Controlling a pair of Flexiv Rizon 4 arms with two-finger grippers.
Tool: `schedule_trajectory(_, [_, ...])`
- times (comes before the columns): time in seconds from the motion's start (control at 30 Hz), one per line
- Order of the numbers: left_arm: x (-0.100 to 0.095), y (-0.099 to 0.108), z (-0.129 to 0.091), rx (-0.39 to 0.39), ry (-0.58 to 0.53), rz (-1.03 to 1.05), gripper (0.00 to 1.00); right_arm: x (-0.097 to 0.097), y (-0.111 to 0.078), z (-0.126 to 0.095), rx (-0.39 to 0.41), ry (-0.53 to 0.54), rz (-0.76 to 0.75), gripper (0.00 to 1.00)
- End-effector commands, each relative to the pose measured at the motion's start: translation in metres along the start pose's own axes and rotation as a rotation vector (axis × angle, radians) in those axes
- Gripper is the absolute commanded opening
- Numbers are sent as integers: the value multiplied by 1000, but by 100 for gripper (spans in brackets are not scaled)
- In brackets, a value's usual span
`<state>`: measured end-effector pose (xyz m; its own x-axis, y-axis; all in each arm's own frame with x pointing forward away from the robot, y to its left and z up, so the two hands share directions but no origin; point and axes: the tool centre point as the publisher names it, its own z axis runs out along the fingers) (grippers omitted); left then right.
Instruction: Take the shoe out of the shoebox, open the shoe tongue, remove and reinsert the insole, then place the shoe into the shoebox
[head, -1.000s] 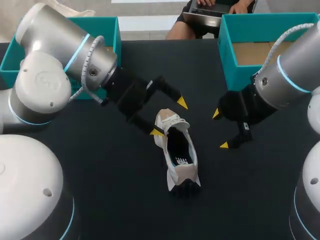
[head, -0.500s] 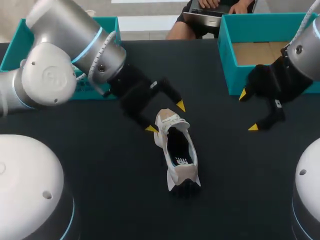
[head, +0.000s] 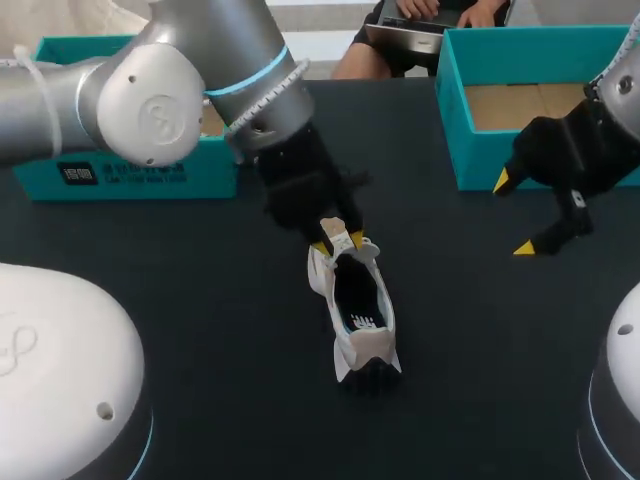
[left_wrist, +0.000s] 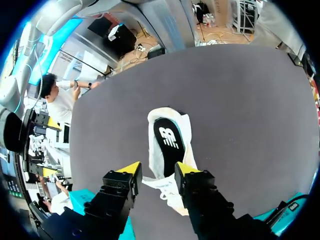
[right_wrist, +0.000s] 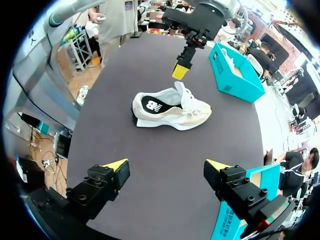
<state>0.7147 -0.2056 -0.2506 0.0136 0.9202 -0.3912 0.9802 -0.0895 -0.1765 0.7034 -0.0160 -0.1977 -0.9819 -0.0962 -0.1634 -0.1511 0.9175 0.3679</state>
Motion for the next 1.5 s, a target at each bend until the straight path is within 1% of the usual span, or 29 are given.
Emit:
schedule_trajectory(0.03, [-5, 0, -1, -1, 136, -1, 0, 0, 0, 2, 2, -1, 1, 100])
schedule_trajectory(0.27, [-5, 0, -1, -1, 136, -1, 0, 0, 0, 2, 2, -1, 1, 100])
schedule_trajectory(0.37, [-1, -10, 30, 12, 280, -10, 0, 0, 0, 2, 2, -1, 1, 100])
schedule_trajectory(0.47, [1, -19, 51, 13, 324, -26, 0, 0, 0, 2, 2, -1, 1, 100])
schedule_trajectory(0.5, [3, -19, 56, 5, 332, -36, 0, 0, 0, 2, 2, -1, 1, 100])
schedule_trajectory(0.6, [6, -19, 69, 7, 320, -76, 0, 0, 0, 2, 2, -1, 1, 100])
schedule_trajectory(0.63, [7, -18, 73, 17, 299, -91, 0, 0, 0, 2, 2, -1, 1, 100])
schedule_trajectory(0.67, [9, -18, 78, 25, 316, -101, 0, 0, 0, 2, 2, -1, 1, 100])
schedule_trajectory(0.73, [12, -17, 85, 10, 293, -115, 0, 0, 0, 2, 2, -1, 1, 100])
schedule_trajectory(0.77, [14, -16, 90, 17, 293, -129, 0, 0, 0, 2, 2, -1, 1, 100])
schedule_trajectory(0.83, [16, -11, 99, 3, 283, -154, 0, 0, 0, 2, 2, -1, 1, 100])
schedule_trajectory(0.87, [18, -8, 103, -2, 303, -164, 0, 0, 0, 2, 2, -1, 1, 100])
schedule_trajectory(1.0, [21, -4, 120, -19, 279, -195, 0, 0, 0, 2, 2, -1, 1, 100])
schedule_trajectory(1.07, [25, -4, 133, -21, 305, -204, 0, 0, 0, 2, 2, -1, 1, 100])
schedule_trajectory(1.13, [28, -4, 144, -9, 300, -222, 0, 0, 0, 2, 2, -1, 1, 100])
schedule_trajectory(1.27, [35, -3, 164, -20, 327, -250, 0, 0, 0, 2, 2, -1, 1, 100])
schedule_trajectory(1.33, [35, -3, 162, -24, 323, -251, 0, 0, 0, 2, 2, -1, 1, 100])
schedule_trajectory(1.43, [31, -8, 145, -53, 289, -240, 0, 0, 0, 2, 2, -1, 1, 100])
schedule_trajectory(1.5, [28, -13, 133, -48, 262, -230, 0, 0, 0, 2, 2, -1, 1, 100])
